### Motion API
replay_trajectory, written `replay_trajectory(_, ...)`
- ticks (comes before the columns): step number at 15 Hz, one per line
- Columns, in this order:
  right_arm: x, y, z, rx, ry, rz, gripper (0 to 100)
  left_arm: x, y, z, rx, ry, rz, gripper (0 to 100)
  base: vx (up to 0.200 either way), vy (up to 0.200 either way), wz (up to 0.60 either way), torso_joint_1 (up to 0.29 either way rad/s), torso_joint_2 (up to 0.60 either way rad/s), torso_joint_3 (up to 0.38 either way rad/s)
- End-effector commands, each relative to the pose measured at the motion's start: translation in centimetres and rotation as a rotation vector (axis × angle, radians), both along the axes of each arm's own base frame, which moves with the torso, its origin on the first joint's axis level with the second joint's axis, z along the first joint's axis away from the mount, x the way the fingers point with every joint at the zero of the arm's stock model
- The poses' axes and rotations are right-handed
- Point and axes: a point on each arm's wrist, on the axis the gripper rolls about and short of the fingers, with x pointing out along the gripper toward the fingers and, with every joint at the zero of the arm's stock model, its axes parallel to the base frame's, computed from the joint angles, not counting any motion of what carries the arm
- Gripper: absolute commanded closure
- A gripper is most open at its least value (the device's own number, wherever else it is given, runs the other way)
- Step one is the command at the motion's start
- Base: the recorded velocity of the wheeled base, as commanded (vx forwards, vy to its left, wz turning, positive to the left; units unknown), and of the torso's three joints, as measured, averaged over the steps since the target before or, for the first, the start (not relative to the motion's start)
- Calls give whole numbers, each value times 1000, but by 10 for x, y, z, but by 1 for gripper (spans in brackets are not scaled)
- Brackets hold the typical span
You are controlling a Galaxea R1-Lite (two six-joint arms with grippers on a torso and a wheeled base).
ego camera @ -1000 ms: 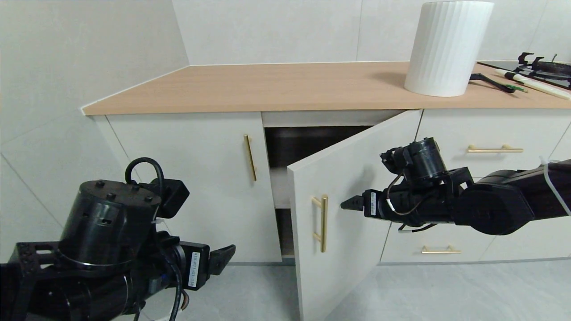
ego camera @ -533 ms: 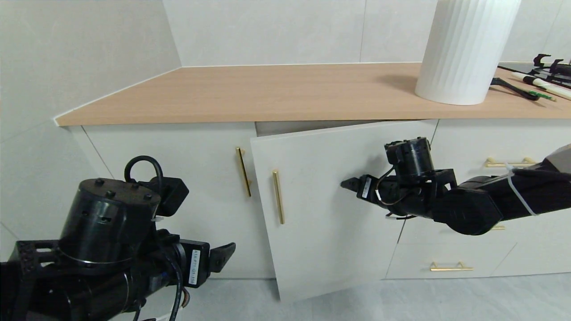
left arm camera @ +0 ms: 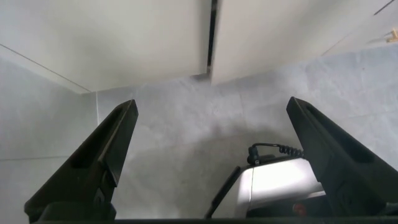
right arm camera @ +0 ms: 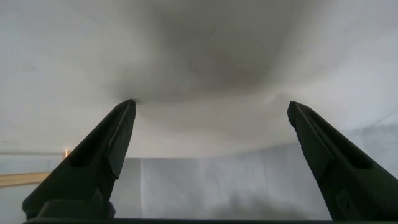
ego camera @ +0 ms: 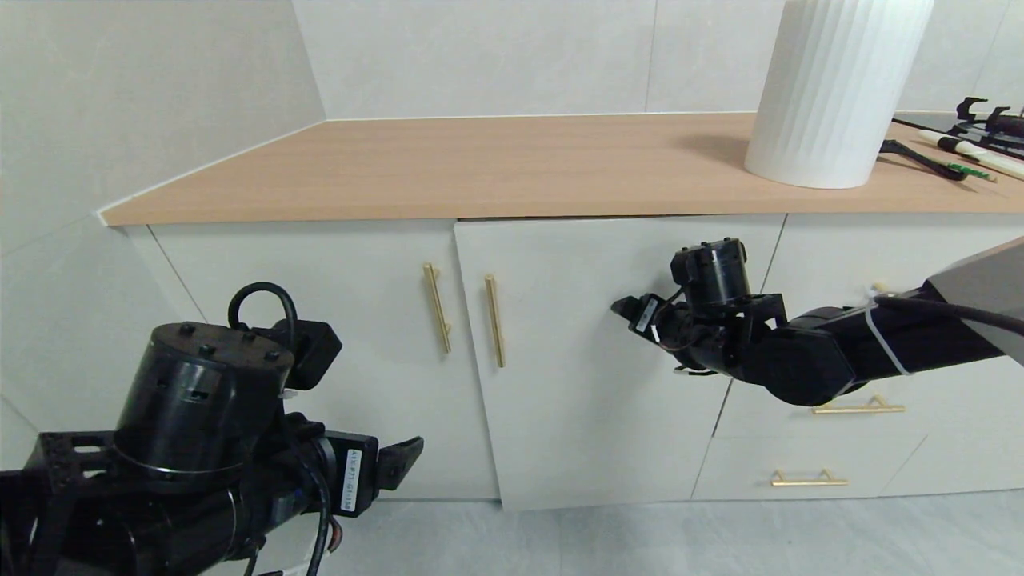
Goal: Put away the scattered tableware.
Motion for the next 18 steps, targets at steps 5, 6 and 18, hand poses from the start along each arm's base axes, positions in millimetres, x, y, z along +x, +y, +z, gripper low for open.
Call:
replay_trajectory(5, 10, 0, -3, 28, -38, -35, 0, 1, -1, -2, 6, 9, 1, 0, 0, 0, 0, 0, 0, 0)
replay_trajectory(6, 11, 0, -3, 27, -39, -39, 0, 1, -1, -2, 6, 9, 1, 0, 0, 0, 0, 0, 0, 0)
replay_trajectory(18, -105, -83, 82, -142, -216, -107, 0, -47, 42, 25, -112, -153, 31, 0, 0, 0, 0, 0, 0, 0)
